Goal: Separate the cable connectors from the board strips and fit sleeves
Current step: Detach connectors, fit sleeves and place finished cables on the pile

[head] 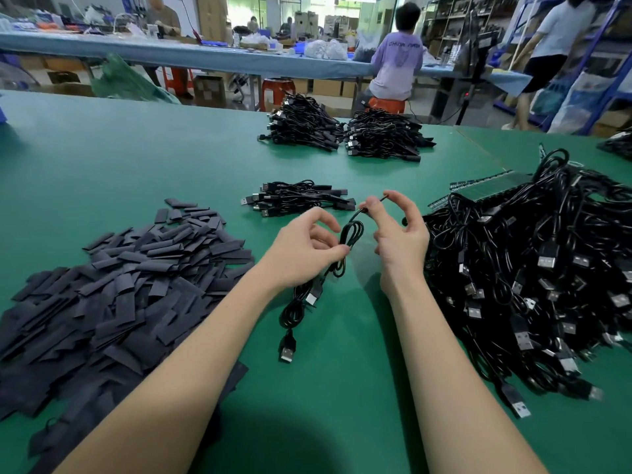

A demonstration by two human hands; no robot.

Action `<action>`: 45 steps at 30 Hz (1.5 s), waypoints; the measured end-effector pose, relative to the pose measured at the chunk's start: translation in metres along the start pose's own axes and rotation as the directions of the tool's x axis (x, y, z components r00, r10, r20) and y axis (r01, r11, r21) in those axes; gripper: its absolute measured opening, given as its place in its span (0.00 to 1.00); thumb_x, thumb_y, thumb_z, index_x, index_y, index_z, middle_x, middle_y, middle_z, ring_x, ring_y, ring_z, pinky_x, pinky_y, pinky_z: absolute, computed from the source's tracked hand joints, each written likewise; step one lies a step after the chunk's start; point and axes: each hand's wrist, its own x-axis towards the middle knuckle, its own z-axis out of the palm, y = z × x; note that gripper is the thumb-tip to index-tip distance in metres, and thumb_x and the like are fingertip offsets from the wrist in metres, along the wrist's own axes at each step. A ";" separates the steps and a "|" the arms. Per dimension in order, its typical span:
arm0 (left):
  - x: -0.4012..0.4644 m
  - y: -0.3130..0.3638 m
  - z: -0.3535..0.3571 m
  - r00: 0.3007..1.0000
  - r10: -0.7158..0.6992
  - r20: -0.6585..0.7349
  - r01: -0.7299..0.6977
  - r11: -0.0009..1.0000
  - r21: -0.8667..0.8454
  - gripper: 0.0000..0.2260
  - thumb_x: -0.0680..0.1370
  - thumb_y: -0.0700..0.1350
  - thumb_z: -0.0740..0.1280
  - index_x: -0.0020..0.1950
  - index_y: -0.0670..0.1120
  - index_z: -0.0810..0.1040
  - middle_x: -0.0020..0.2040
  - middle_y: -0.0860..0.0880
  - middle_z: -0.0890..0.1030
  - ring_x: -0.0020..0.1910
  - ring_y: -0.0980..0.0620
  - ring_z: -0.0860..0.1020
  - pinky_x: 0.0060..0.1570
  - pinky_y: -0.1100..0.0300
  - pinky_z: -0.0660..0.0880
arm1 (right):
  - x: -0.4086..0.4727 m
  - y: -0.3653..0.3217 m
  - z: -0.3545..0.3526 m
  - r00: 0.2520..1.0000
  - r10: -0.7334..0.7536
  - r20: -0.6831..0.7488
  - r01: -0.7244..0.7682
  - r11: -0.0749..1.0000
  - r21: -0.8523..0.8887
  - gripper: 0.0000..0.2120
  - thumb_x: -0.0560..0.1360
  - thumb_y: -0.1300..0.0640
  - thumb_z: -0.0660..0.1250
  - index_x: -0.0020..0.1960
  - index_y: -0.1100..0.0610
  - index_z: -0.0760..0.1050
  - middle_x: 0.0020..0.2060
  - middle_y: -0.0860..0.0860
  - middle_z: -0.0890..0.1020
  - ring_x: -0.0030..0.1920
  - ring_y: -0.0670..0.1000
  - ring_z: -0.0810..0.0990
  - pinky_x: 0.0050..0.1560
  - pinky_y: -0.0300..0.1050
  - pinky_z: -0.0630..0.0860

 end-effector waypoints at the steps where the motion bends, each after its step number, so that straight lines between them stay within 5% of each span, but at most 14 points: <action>1: 0.000 0.003 -0.001 0.999 0.031 -0.034 -0.030 0.999 0.010 0.09 0.74 0.43 0.76 0.51 0.50 0.78 0.41 0.53 0.82 0.37 0.58 0.80 0.44 0.65 0.76 | 0.000 0.000 0.000 1.000 0.003 0.007 -0.003 1.000 -0.004 0.14 0.74 0.48 0.77 0.58 0.45 0.79 0.42 0.47 0.88 0.28 0.40 0.71 0.38 0.37 0.69; 5: 0.013 0.021 -0.017 0.964 0.189 -0.186 -0.164 0.977 0.138 0.07 0.75 0.41 0.74 0.51 0.48 0.79 0.43 0.52 0.82 0.38 0.59 0.79 0.44 0.71 0.76 | 0.002 -0.002 0.001 0.998 0.041 0.037 -0.038 0.996 -0.080 0.17 0.80 0.42 0.68 0.66 0.45 0.73 0.43 0.44 0.88 0.30 0.45 0.72 0.33 0.36 0.69; 10: 0.049 0.032 -0.034 0.926 0.331 -0.183 -0.228 0.873 0.431 0.07 0.76 0.37 0.70 0.51 0.47 0.78 0.43 0.49 0.81 0.38 0.55 0.76 0.40 0.72 0.72 | 0.003 0.002 0.002 0.994 0.074 0.076 -0.059 0.980 -0.190 0.05 0.82 0.45 0.65 0.55 0.45 0.74 0.41 0.43 0.88 0.28 0.44 0.73 0.34 0.39 0.68; 15: 0.084 0.006 -0.037 0.988 0.151 0.012 -0.105 0.621 0.777 0.09 0.77 0.36 0.68 0.54 0.46 0.81 0.52 0.44 0.82 0.50 0.43 0.79 0.54 0.50 0.78 | 0.004 0.006 0.002 0.989 0.052 0.141 -0.008 0.957 -0.290 0.04 0.82 0.48 0.66 0.53 0.47 0.77 0.37 0.42 0.87 0.28 0.44 0.72 0.33 0.40 0.70; 19: 0.097 -0.011 -0.036 0.993 0.111 -0.048 -0.029 0.602 0.798 0.08 0.76 0.35 0.69 0.52 0.44 0.82 0.53 0.42 0.82 0.52 0.40 0.80 0.53 0.49 0.78 | 0.003 0.013 0.005 0.981 -0.030 0.189 0.110 0.899 -0.423 0.06 0.81 0.46 0.66 0.47 0.47 0.78 0.35 0.40 0.86 0.33 0.44 0.75 0.48 0.48 0.77; 25: 0.107 -0.015 -0.037 0.987 0.143 -0.078 -0.017 0.567 0.824 0.09 0.77 0.37 0.68 0.57 0.44 0.79 0.56 0.42 0.80 0.56 0.40 0.78 0.52 0.51 0.76 | -0.001 0.020 0.005 0.934 -0.067 0.351 0.315 0.617 -0.721 0.09 0.75 0.40 0.69 0.46 0.45 0.81 0.36 0.37 0.83 0.43 0.44 0.81 0.44 0.42 0.73; 29: 0.085 -0.015 -0.031 0.959 0.192 -0.206 0.010 0.708 0.707 0.09 0.76 0.43 0.70 0.56 0.46 0.80 0.53 0.46 0.80 0.54 0.44 0.78 0.53 0.52 0.76 | -0.005 0.022 0.009 0.869 0.003 0.494 0.455 0.385 -0.803 0.17 0.69 0.31 0.70 0.49 0.41 0.82 0.42 0.39 0.82 0.52 0.47 0.77 0.47 0.45 0.71; 32: 0.054 -0.017 -0.022 0.934 0.149 -0.326 0.026 0.878 0.477 0.05 0.75 0.44 0.71 0.50 0.47 0.82 0.47 0.51 0.83 0.43 0.53 0.78 0.52 0.57 0.77 | -0.008 0.019 0.013 0.847 0.102 0.521 0.463 0.339 -0.819 0.18 0.67 0.32 0.73 0.50 0.41 0.80 0.44 0.40 0.79 0.54 0.49 0.78 0.53 0.46 0.75; 38: 0.014 -0.012 -0.015 0.958 0.020 -0.286 0.070 0.952 0.300 0.03 0.77 0.46 0.70 0.50 0.49 0.82 0.40 0.59 0.80 0.37 0.70 0.73 0.38 0.78 0.67 | -0.005 0.009 0.013 0.852 0.199 0.483 0.313 0.546 -0.777 0.15 0.68 0.49 0.80 0.48 0.46 0.75 0.36 0.42 0.82 0.33 0.44 0.79 0.43 0.45 0.76; 40: 0.009 -0.009 -0.016 0.960 -0.093 -0.265 0.141 0.976 0.167 0.05 0.78 0.48 0.70 0.52 0.49 0.80 0.43 0.58 0.81 0.42 0.64 0.78 0.42 0.76 0.70 | -0.004 0.003 0.011 0.859 0.184 0.477 0.223 0.706 -0.672 0.14 0.70 0.54 0.80 0.50 0.49 0.77 0.36 0.45 0.82 0.34 0.45 0.78 0.40 0.42 0.72; 42: 0.006 -0.006 -0.014 0.958 -0.227 -0.175 0.214 0.973 -0.089 0.08 0.78 0.48 0.71 0.55 0.47 0.80 0.49 0.50 0.83 0.46 0.54 0.82 0.51 0.63 0.77 | -0.001 -0.005 0.008 0.867 0.155 0.474 0.141 0.835 -0.531 0.14 0.71 0.56 0.80 0.51 0.52 0.78 0.38 0.49 0.82 0.37 0.46 0.79 0.40 0.40 0.73; 45: -0.002 0.002 -0.013 0.946 -0.318 0.062 0.308 0.825 -0.474 0.07 0.81 0.45 0.69 0.57 0.44 0.79 0.48 0.47 0.82 0.42 0.50 0.83 0.51 0.59 0.79 | 0.001 -0.016 0.007 0.886 0.100 0.453 0.114 0.900 -0.422 0.11 0.73 0.57 0.78 0.50 0.51 0.78 0.37 0.47 0.84 0.32 0.40 0.78 0.34 0.30 0.71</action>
